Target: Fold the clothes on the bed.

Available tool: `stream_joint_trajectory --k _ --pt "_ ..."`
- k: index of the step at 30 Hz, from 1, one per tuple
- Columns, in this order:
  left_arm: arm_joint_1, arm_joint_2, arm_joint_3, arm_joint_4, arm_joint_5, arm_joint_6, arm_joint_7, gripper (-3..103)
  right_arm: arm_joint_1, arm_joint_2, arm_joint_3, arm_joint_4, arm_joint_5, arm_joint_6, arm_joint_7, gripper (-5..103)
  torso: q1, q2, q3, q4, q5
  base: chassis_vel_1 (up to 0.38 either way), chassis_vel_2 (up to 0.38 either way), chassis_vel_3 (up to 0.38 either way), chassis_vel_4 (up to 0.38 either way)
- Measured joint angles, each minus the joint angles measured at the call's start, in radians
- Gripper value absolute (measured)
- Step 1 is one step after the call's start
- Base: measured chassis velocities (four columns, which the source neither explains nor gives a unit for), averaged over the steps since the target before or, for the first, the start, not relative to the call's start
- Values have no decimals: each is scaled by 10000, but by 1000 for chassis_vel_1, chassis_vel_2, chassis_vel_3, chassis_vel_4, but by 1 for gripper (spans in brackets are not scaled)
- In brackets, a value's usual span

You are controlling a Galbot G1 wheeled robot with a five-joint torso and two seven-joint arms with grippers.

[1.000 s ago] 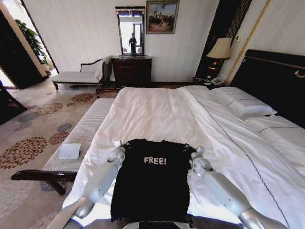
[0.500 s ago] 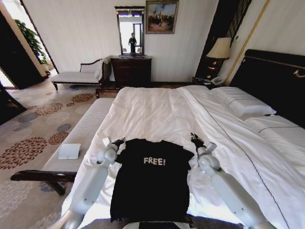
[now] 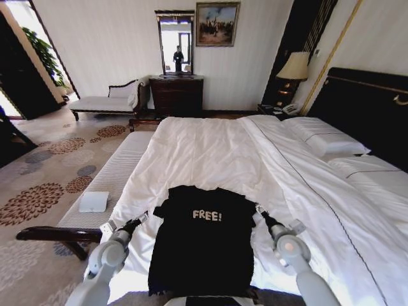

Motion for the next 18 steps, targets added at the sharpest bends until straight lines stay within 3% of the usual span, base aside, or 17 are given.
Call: stream_joint_trajectory --k 4,11,18 --pt "370 39 -316 -250 -132 -151 15 100 296 382 -14 -396 -241 145 -171 100 2 0 1 12 3 0 0 0 0" --pt "483 336 -978 -466 -388 -219 33 100 339 704 35 -603 -335 272 -283 101 3 -2 2 6 4 0 0 0 0" --pt "445 378 -1036 -470 -425 -261 31 100 39 1130 56 -447 -347 284 -273 82 3 -3 2 7 2 0 0 0 0"
